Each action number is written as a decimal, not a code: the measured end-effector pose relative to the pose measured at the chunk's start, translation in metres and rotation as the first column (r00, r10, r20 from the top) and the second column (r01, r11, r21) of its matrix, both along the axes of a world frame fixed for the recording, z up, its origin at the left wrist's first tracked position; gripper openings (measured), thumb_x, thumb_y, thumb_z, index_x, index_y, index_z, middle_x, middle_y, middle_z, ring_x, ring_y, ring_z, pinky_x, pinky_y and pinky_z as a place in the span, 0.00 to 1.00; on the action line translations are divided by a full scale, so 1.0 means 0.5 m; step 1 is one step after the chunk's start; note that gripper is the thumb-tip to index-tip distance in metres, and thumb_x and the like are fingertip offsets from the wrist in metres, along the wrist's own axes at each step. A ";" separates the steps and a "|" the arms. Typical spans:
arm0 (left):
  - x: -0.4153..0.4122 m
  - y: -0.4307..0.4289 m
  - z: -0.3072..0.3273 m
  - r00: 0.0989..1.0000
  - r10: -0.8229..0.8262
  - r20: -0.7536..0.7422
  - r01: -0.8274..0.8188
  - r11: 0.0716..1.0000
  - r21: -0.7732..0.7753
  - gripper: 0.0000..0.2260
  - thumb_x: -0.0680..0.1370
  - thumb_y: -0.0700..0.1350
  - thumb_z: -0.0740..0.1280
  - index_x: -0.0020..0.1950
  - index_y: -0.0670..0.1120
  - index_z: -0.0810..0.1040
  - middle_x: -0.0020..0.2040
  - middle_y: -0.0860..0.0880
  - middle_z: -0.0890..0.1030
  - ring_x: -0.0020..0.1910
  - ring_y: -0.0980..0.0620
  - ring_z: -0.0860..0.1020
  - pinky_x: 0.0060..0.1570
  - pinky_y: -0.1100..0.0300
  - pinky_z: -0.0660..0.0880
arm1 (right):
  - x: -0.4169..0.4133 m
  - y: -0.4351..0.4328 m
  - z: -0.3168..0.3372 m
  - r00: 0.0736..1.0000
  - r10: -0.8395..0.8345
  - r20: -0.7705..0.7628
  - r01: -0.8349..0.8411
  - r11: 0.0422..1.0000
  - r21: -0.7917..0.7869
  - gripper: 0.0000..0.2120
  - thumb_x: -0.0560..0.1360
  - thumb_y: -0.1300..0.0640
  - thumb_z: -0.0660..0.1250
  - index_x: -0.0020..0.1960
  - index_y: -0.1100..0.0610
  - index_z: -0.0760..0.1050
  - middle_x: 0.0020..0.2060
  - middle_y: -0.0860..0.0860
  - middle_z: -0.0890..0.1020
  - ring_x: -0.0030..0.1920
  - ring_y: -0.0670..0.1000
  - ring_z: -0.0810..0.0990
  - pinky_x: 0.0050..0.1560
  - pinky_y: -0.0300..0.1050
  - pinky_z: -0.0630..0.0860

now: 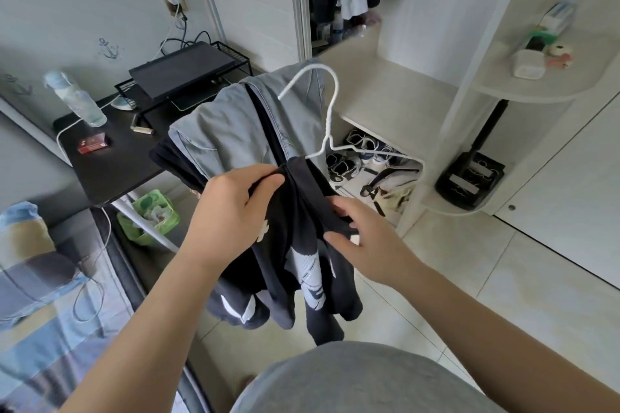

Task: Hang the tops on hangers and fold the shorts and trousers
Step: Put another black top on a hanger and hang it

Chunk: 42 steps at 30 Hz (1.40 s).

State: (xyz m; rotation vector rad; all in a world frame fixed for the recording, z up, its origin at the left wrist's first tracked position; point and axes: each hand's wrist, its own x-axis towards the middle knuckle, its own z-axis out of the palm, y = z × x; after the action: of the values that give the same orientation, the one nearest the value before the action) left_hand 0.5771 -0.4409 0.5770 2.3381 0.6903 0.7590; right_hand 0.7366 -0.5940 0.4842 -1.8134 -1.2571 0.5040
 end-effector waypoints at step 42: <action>-0.027 0.040 -0.069 0.956 -0.241 -0.166 0.202 0.954 -0.223 0.07 0.82 0.47 0.67 0.52 0.57 0.84 0.42 0.53 0.86 0.42 0.51 0.83 0.45 0.56 0.78 | 0.071 0.013 0.077 0.994 0.101 -0.032 -0.100 0.994 0.039 0.10 0.78 0.43 0.60 0.44 0.49 0.69 0.38 0.51 0.75 0.40 0.52 0.74 0.46 0.50 0.72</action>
State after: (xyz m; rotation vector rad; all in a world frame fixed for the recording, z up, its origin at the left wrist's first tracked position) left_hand 0.5638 -0.4207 0.5426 2.2675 0.5431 0.3482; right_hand 0.7719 -0.5875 0.5227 -1.7098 -1.3309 0.5616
